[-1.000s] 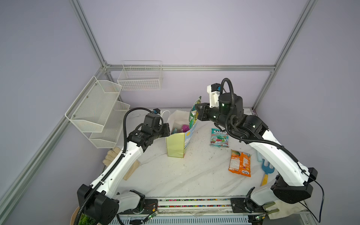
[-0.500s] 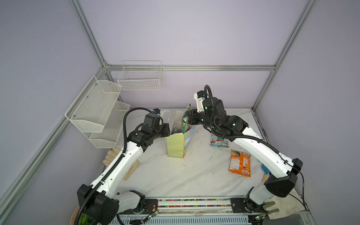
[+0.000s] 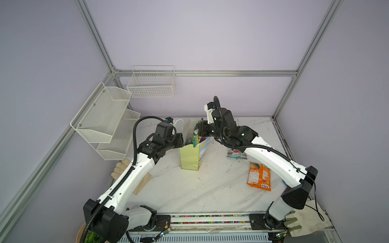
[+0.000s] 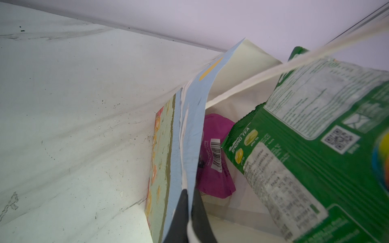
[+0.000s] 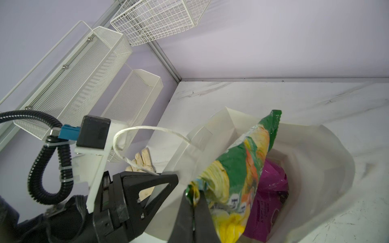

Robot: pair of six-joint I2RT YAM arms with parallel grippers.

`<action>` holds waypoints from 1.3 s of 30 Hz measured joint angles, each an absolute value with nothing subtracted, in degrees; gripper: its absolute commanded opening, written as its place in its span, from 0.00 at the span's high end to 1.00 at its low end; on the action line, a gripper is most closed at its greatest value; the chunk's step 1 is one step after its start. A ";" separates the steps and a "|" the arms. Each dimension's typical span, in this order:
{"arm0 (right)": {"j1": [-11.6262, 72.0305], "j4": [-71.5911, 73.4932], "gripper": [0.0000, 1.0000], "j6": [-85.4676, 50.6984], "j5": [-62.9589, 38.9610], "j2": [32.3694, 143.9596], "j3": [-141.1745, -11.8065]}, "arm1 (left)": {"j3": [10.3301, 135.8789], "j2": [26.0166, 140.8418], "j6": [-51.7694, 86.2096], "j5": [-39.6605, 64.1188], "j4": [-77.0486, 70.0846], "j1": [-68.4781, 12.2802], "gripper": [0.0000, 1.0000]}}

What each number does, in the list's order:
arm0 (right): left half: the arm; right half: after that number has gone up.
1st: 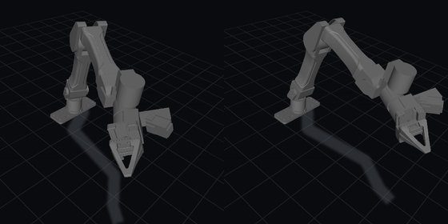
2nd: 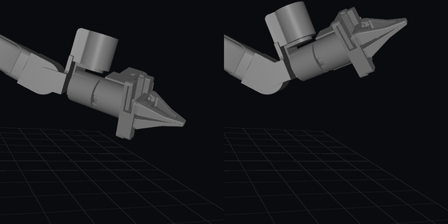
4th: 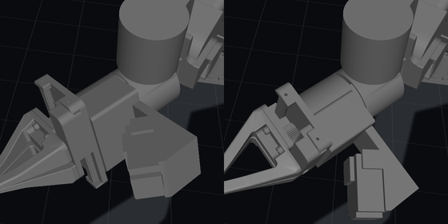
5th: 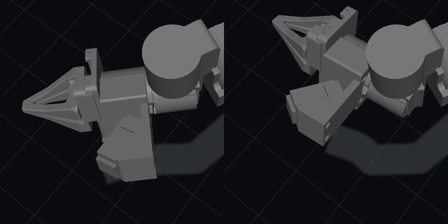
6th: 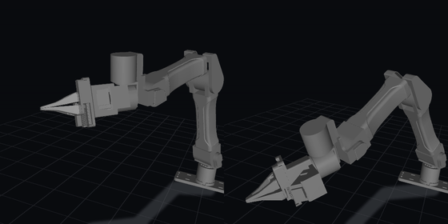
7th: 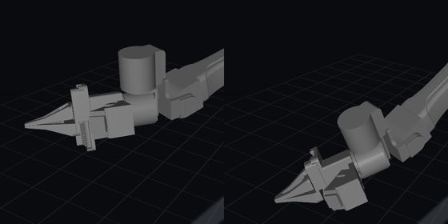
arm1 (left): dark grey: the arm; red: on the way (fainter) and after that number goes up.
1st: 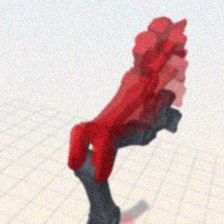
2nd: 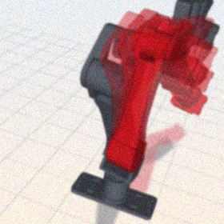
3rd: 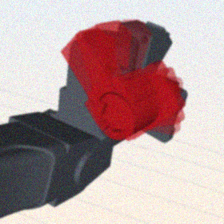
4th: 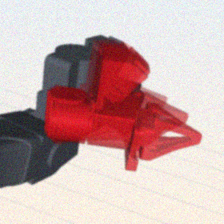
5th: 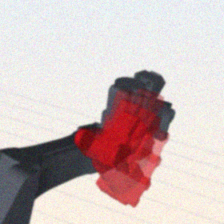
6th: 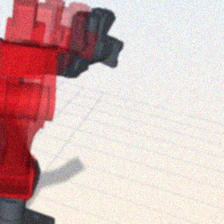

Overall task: Place the snacks into the paper bag
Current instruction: Place the snack in the paper bag.

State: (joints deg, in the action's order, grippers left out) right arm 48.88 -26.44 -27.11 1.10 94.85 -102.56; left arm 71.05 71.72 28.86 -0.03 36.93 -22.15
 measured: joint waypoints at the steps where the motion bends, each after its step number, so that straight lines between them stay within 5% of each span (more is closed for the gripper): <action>1: 48.88 -26.30 1.00 -27.24 1.10 94.85 -102.54 | 70.76 71.53 28.86 -0.08 36.84 -22.13 1.00; 39: 48.88 -23.11 1.00 -29.32 1.43 102.15 -102.72 | 68.97 69.73 28.91 -0.25 36.07 -22.13 1.00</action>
State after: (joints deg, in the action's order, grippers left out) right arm 48.88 -23.11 -29.32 1.43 102.15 -102.72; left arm 68.97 69.73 28.91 -0.25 36.07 -22.13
